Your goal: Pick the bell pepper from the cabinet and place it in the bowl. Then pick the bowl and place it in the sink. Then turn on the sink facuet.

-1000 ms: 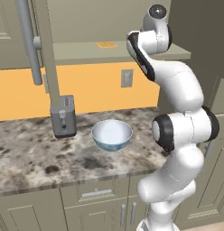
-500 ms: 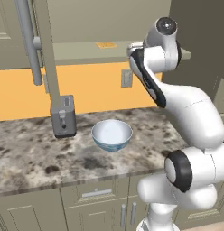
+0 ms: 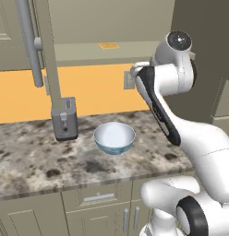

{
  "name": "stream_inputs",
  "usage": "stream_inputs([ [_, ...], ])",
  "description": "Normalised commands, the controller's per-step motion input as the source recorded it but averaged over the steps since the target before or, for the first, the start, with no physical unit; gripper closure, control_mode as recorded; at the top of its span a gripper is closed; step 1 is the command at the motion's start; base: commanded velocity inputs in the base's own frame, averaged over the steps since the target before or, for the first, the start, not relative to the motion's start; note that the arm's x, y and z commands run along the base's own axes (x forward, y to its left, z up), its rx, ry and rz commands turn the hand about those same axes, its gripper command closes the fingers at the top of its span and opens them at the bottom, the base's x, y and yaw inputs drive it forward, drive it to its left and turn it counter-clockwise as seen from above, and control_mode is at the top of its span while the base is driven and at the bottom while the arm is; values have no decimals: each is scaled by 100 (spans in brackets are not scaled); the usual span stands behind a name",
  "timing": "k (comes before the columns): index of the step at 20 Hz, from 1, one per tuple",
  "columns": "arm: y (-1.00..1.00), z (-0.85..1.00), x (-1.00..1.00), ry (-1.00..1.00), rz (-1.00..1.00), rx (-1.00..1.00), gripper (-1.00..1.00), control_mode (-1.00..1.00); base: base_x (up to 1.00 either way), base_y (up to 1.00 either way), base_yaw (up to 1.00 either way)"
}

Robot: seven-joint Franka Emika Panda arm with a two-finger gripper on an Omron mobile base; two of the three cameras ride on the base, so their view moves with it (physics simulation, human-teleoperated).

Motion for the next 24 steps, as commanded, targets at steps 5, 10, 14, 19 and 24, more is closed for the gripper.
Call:
stream_inputs([
  [5,23,-80,-76,16,9,9,100,-100,0,0,0],
  [10,54,-100,-1,14,16,2,100,-100,0,0,0],
  [14,72,-100,28,15,14,0,100,-100,0,0,0],
  [19,54,-93,48,16,6,0,100,-100,0,0,0],
  [24,5,-72,74,18,0,0,100,-100,0,0,0],
])
